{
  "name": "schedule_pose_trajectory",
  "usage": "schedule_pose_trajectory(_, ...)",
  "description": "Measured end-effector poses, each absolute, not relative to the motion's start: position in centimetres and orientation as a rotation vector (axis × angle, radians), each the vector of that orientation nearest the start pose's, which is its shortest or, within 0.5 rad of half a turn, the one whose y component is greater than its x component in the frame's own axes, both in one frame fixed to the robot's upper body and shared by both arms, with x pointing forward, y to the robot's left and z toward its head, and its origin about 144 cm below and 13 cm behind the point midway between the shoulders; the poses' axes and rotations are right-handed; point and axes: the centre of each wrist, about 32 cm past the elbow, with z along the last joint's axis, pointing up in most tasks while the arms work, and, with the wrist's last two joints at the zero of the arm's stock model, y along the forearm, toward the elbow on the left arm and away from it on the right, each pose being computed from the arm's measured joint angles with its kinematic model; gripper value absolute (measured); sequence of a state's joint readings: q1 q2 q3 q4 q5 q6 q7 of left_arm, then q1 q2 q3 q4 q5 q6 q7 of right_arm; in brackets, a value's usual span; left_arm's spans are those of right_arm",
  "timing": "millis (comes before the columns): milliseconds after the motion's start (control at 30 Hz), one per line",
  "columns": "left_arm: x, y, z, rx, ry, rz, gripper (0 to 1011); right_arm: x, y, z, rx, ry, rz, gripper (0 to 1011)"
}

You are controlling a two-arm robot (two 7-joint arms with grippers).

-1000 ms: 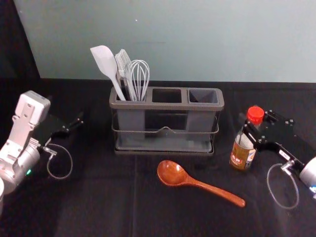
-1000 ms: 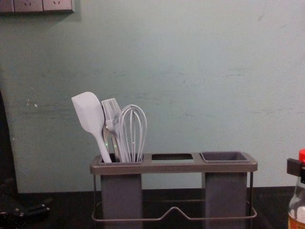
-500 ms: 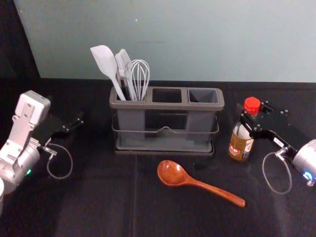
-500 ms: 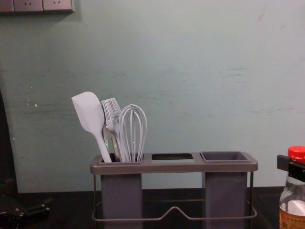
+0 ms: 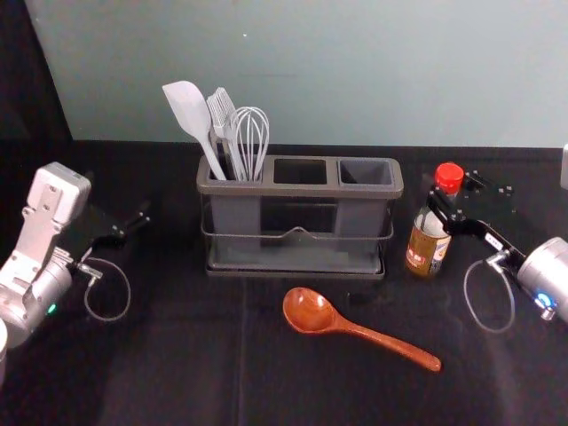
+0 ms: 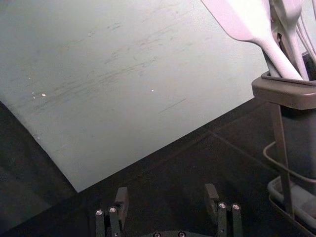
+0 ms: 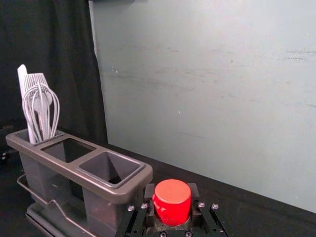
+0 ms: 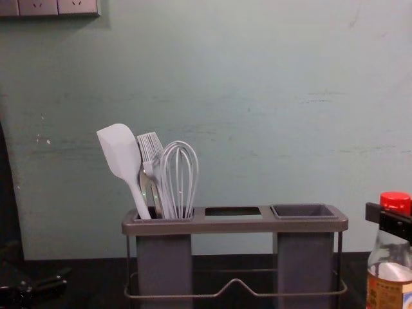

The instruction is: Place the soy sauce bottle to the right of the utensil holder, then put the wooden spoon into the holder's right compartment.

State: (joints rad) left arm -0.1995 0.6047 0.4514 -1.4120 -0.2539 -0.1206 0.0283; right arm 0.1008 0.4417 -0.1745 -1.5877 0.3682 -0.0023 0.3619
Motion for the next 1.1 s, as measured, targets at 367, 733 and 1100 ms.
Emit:
schedule_pose_trajectory(367, 48.9, 31.0, 114.0, 0.304, -0.285, 1.248, 1005, 49.0, -29.8, 118.2, -0.025, -0.1, -1.042, 392)
schedule_pose_trajectory(733, 48.9, 31.0, 114.0, 0.304, -0.285, 1.248, 1005, 49.5, -29.4, 117.7, -0.039, -0.1, -1.052, 394)
schedule_pose_trajectory(1100, 48.9, 31.0, 114.0, 0.304, -0.285, 1.248, 1005, 49.5, -29.4, 117.6, -0.026, -0.089, -1.056, 735)
